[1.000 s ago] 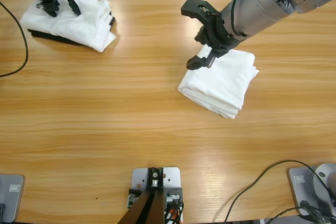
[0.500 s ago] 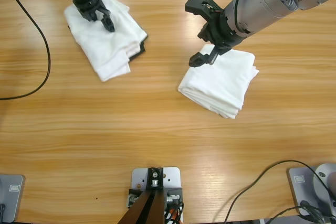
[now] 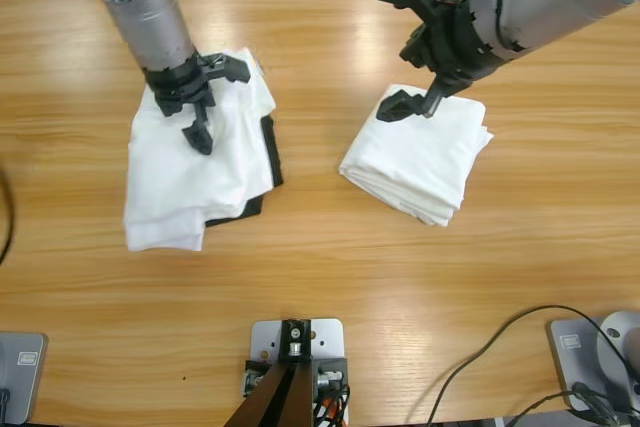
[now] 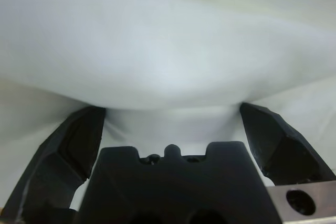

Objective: Fold clothes

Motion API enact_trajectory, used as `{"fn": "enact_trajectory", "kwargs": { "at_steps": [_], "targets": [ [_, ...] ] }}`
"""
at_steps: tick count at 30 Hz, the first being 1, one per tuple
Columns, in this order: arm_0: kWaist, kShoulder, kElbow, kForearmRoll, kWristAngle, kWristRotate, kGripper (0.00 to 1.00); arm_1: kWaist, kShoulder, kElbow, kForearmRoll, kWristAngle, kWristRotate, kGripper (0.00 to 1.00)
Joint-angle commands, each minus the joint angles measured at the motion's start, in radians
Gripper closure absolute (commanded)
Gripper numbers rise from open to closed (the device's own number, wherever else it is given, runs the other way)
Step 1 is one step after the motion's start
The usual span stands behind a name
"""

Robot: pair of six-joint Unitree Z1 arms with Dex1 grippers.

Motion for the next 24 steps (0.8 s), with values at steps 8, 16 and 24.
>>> {"fn": "enact_trajectory", "kwargs": {
  "at_steps": [8,16,24],
  "targets": [
    [-0.188,-0.139,0.427,-0.301,0.028,0.047,0.0,-0.006,-0.102,0.15,0.019,-0.008,0.092,0.009],
    [-0.101,-0.343,0.193,-0.301,-0.011,-0.129,0.0,-0.009,-0.254,0.053,0.047,-0.017,0.126,0.009],
    [-0.072,-0.112,-0.122,-0.297,-0.602,-1.033,0.046,-0.362,-0.349,0.296,-0.081,0.181,0.622,0.004]
  ]
}}
